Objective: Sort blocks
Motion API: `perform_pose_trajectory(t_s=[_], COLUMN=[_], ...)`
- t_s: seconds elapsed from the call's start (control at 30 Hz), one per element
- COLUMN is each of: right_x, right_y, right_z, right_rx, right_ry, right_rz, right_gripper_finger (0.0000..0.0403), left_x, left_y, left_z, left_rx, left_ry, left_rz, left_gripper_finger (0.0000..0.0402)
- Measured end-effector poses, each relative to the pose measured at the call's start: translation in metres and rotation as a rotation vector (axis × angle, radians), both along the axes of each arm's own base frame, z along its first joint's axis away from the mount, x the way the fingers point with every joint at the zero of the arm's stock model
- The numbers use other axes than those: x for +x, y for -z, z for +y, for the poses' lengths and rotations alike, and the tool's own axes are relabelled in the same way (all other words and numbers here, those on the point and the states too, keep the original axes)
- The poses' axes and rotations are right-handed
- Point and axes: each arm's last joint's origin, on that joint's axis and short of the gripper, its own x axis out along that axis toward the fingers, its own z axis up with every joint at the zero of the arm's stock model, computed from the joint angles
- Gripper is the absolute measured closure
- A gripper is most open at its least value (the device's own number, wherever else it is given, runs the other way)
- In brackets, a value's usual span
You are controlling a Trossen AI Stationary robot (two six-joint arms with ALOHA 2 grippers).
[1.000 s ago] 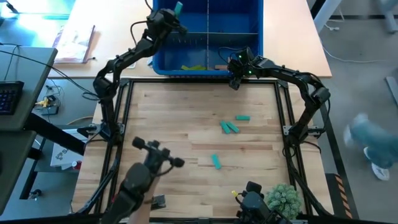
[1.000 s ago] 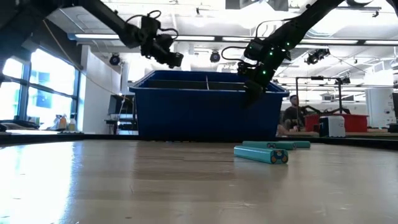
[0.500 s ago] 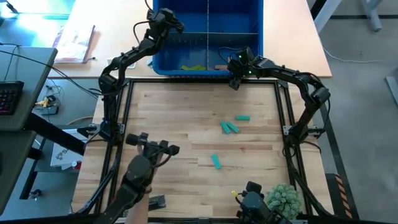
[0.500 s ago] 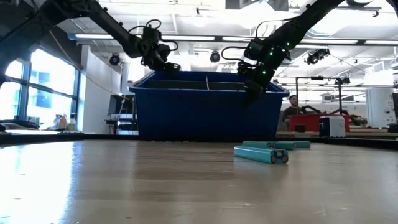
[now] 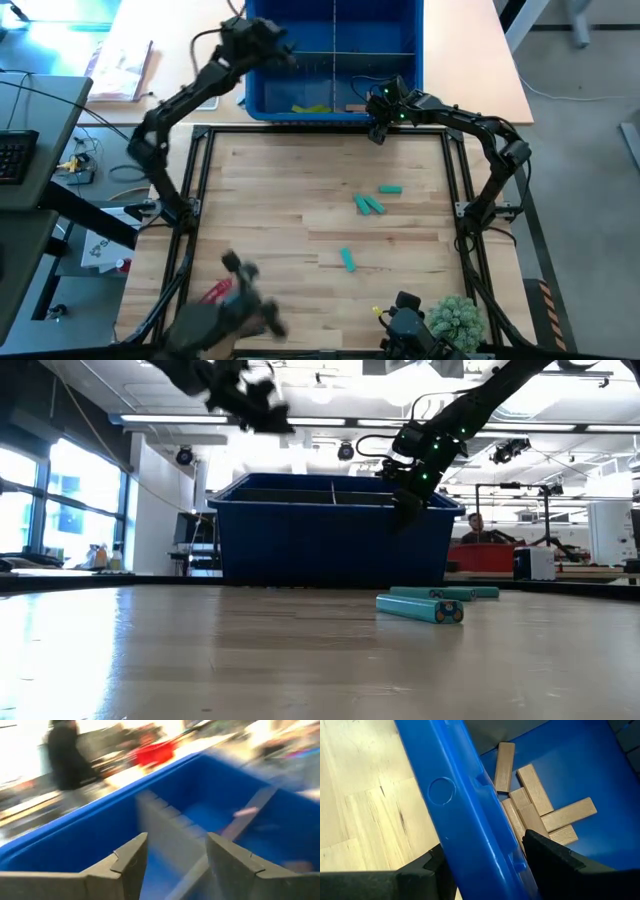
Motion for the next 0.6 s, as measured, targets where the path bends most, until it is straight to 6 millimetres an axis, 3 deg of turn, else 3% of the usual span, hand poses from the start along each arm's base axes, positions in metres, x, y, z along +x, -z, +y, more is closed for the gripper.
perform_pose_trajectory(t_s=[0.1, 0.17, 0.37, 0.47, 0.6], right_x=[0.000, 0.000, 0.000, 0.000, 0.000], right_y=[0.000, 0.000, 0.000, 0.000, 0.000], right_z=[0.000, 0.000, 0.000, 0.000, 0.000], right_rx=[0.000, 0.001, 0.001, 0.001, 0.001], right_ry=[0.000, 0.000, 0.000, 0.001, 0.000], right_rz=[0.000, 0.000, 0.000, 0.000, 0.001], right_gripper_finger=[0.0208, 0.0208, 0.0208, 0.0208, 0.0208], left_x=[-0.007, -0.010, -0.011, -0.007, 0.001], left_y=[-0.009, -0.005, 0.042, 0.072, 0.108], left_z=[-0.044, -0.074, -0.150, -0.171, -0.175], left_rx=[-0.017, -0.033, -0.130, -0.169, -0.154], left_ry=[0.243, 0.366, 0.502, 0.458, 0.345], left_rz=[-0.043, -0.043, 0.032, 0.093, 0.188], left_gripper_finger=[0.0231, 0.0234, 0.0242, 0.0243, 0.0243])
